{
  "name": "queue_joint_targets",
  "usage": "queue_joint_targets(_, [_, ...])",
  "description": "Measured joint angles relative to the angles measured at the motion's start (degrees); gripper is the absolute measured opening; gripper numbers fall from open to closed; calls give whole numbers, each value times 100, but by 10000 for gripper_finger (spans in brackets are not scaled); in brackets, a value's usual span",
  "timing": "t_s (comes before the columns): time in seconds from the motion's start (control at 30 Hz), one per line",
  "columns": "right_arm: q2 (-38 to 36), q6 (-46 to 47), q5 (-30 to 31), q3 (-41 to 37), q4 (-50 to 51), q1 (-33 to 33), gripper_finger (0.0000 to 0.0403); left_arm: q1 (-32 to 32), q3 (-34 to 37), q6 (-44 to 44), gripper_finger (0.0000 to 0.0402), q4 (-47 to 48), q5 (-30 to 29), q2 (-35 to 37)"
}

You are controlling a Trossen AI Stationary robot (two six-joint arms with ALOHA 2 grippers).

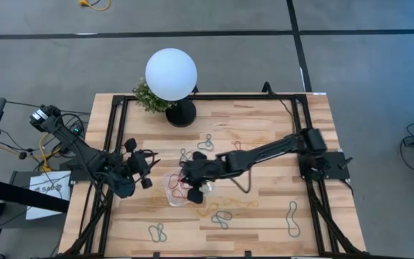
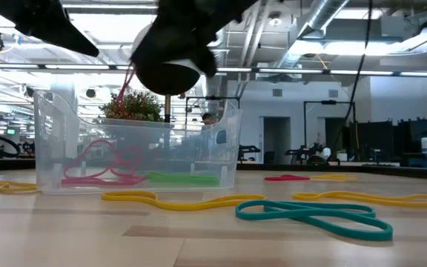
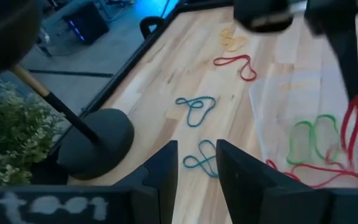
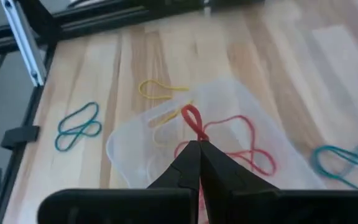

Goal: Pick and place items into bin
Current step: Put the red rubber band into the transparent bin

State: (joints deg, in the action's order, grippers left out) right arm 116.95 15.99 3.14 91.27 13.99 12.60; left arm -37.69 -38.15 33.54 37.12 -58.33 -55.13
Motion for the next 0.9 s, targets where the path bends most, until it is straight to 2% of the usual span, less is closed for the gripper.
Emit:
queue_joint_targets(0.33, [1155, -103, -24, 1294, 1095, -144, 4, 0, 0, 7, 100, 46, 193, 0])
queue_joint_targets(0.57, [1588, -139, -54, 1778, 1789, -236, 51, 2, -2, 26, 100, 87, 251, 0])
queue_joint_targets(0.7, [1595, -95, -68, 1879, 2094, -260, 65, 1, -1, 31, 100, 97, 251, 0])
queue_joint_targets(0.9, [1131, -133, -24, 2119, 2983, -214, 57, 0, -2, 28, 100, 125, 252, 0])
